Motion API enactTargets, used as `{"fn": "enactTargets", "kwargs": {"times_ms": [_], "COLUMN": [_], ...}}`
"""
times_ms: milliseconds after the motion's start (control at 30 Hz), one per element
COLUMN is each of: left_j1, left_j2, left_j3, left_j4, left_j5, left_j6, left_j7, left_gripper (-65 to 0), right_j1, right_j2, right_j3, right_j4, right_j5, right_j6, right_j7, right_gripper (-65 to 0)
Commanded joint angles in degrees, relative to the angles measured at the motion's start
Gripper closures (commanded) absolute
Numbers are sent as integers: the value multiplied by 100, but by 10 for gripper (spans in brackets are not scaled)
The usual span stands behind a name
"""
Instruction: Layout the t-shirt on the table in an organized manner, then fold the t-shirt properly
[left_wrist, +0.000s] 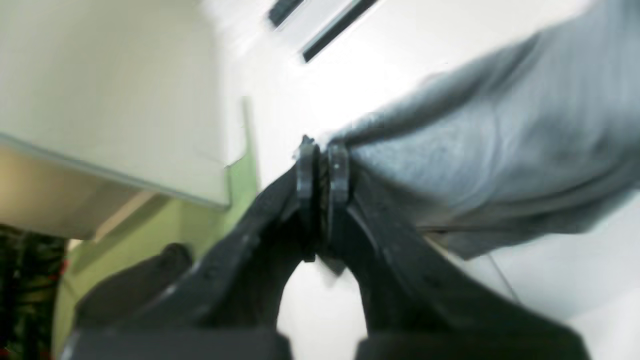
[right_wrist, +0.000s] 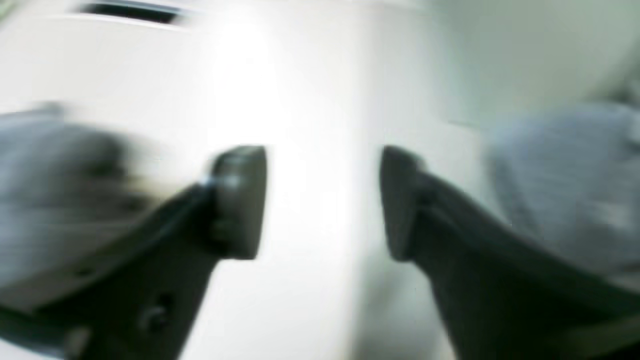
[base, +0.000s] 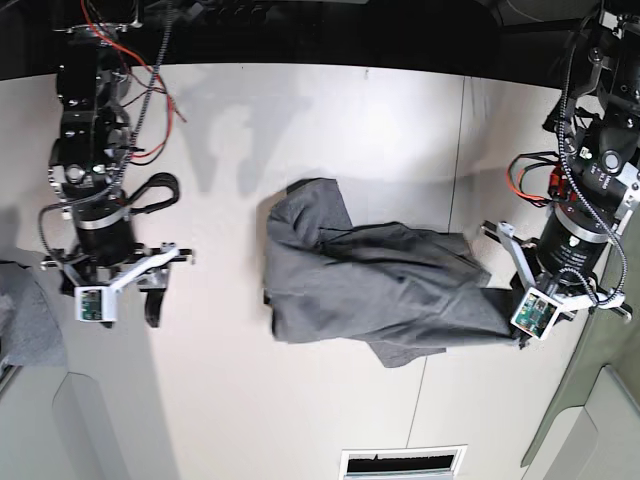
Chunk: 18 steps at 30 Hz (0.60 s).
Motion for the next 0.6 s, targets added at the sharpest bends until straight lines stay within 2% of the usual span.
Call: {"fn": "enactTargets", "kwargs": {"times_ms": [0, 33, 100, 167, 267, 467, 567], "left_j1": [-70, -68, -52, -35, -24, 15, 28], "left_j2": [-15, -15, -15, -15, -13, -13, -13], "left_j3": [2, 2, 2, 4, 4, 4, 4], "left_j4": [109, 107, 76, 46, 39, 39, 31], "left_j5": [101, 208, 304, 308, 317, 402, 398], "left_j6": [15, 17, 260, 483, 479, 481, 481], "left_j7": [-186, -146, -48, 55, 92, 216, 216], "left_gripper": [0, 0, 0, 0, 0, 0, 0], "right_j1": [160, 173, 173, 170, 127, -232, -245], "right_j2": [-74, -74, -74, -74, -76, -81, -199], "right_j3": [-7, 22, 74, 118, 116, -13, -155], "right_j4": [157, 216, 378, 494, 422, -280, -879], "right_j5": [151, 221, 249, 269, 525, 1158, 1257], "right_j6": [9, -109, -284, -280, -240, 643, 1106], "right_j7": [85, -28, -380, -916, -1462, -1285, -1080], "right_gripper": [-401, -401, -401, -401, -401, -401, -401]}}
